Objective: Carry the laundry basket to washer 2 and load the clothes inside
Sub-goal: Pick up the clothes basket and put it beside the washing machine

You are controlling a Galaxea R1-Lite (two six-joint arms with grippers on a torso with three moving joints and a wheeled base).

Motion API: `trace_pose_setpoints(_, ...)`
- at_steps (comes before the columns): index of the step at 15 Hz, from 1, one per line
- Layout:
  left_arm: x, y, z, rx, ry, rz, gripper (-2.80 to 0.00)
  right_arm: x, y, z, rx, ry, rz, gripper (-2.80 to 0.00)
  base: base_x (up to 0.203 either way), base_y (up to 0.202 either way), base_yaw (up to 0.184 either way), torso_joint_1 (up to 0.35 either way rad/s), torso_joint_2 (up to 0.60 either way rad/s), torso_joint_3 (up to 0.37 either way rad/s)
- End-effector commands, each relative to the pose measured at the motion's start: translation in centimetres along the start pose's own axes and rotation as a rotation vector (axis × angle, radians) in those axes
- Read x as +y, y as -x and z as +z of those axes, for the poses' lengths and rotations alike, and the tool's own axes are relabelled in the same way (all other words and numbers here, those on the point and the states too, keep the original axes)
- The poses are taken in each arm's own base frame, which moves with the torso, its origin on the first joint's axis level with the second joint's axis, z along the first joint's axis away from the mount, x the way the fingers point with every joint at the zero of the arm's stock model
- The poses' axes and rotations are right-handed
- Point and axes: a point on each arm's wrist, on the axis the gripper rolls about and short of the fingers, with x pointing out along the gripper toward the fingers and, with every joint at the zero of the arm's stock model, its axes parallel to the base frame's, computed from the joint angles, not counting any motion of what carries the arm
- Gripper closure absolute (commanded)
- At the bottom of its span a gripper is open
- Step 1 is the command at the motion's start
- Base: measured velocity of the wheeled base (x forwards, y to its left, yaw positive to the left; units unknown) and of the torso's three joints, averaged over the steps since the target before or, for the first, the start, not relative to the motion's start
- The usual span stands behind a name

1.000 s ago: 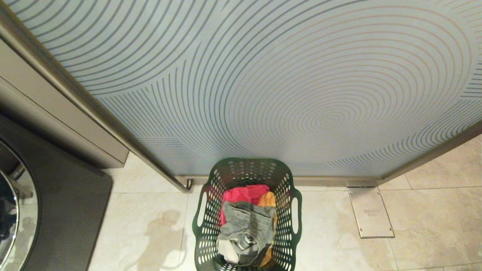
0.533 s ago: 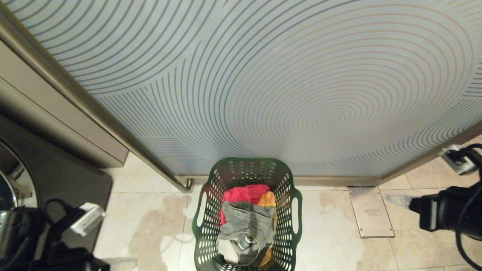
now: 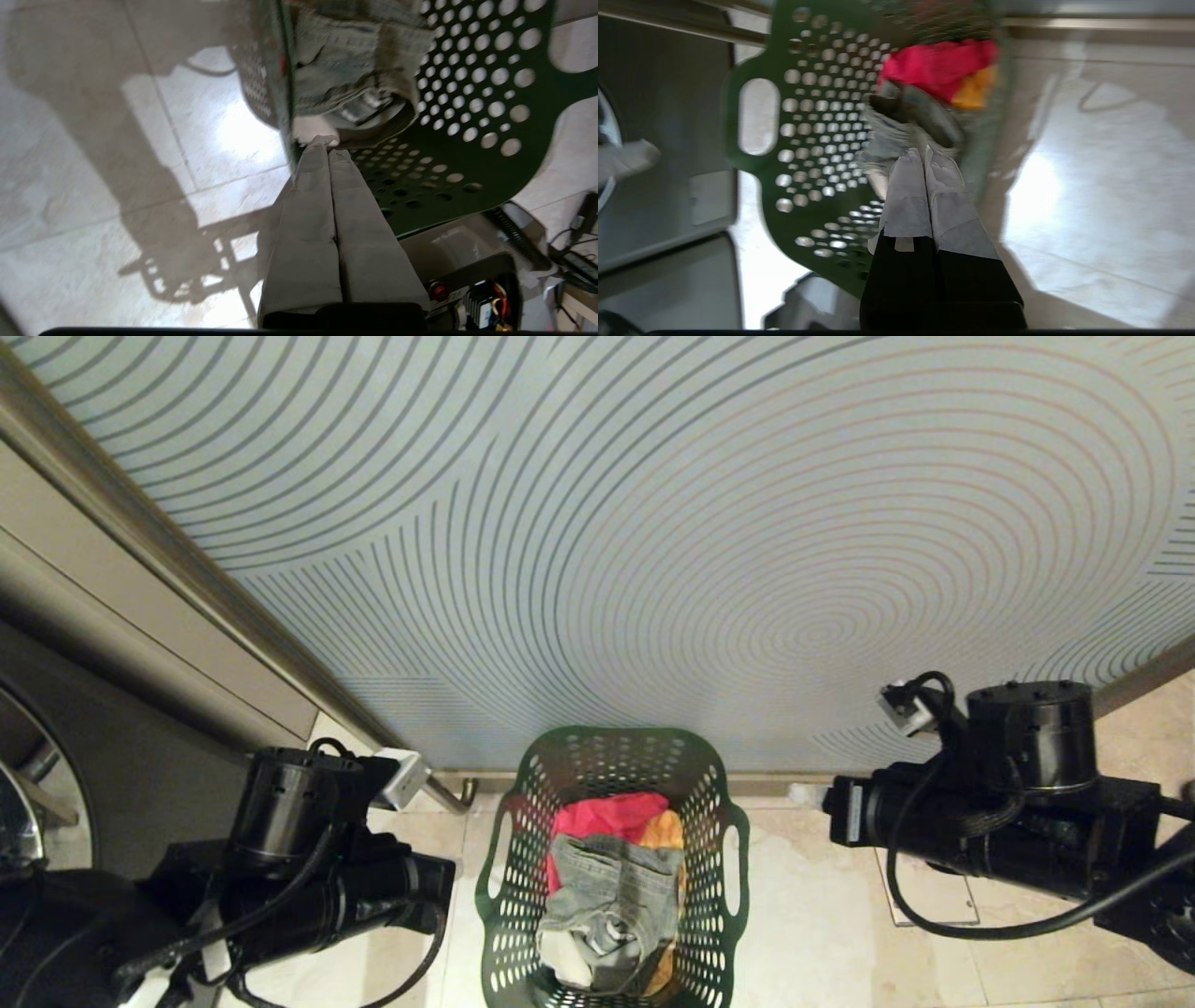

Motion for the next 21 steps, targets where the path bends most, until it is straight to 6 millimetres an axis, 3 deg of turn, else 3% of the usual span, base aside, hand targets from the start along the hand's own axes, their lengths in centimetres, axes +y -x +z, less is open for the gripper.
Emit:
trace_pose_setpoints(1,0.2,1.0,-0.6,-0.009,0.010,0.033,0.00,3.4,-2.5,0.1,0.029,-0.032,0.038,0.00,0.000,0.000,0.000,0.000,0.00,0.000)
trace_pose_setpoints(2,0.2,1.2,-0.8,-0.013,0.023,0.049,-2.80,4.8,-3.4,0.3,0.054,-0.052,0.049,-2.80,0.000,0.000,0.000,0.000,0.00,0.000)
trace_pose_setpoints(4,0.3,0.9,-0.7,-0.010,0.023,0.079,-2.80,6.2,-5.4,-0.5,0.131,-0.082,0.023,-2.80,0.000,0.000,0.000,0.000,0.00,0.000)
trace_pose_setpoints(8,0.2,-1.5,0.0,-0.003,0.018,0.173,-2.80,5.6,-7.3,-1.6,0.252,-0.175,-0.083,-2.80,0.000,0.000,0.000,0.000,0.00,0.000)
trace_pose_setpoints(11,-0.6,-2.3,-0.1,0.009,-0.005,0.179,-2.80,4.9,-7.2,-2.5,0.304,-0.250,-0.129,-2.80,0.000,0.000,0.000,0.000,0.00,0.000)
trace_pose_setpoints(17,-1.2,-3.2,0.0,0.024,-0.020,0.161,-2.80,4.4,-5.9,-2.0,0.391,-0.278,-0.204,-2.80,0.000,0.000,0.000,0.000,0.00,0.000)
trace_pose_setpoints(21,-1.7,-4.6,-0.3,0.046,-0.025,0.160,-2.80,3.4,-6.5,-3.5,0.476,-0.288,-0.248,-2.80,0.000,0.000,0.000,0.000,0.00,0.000)
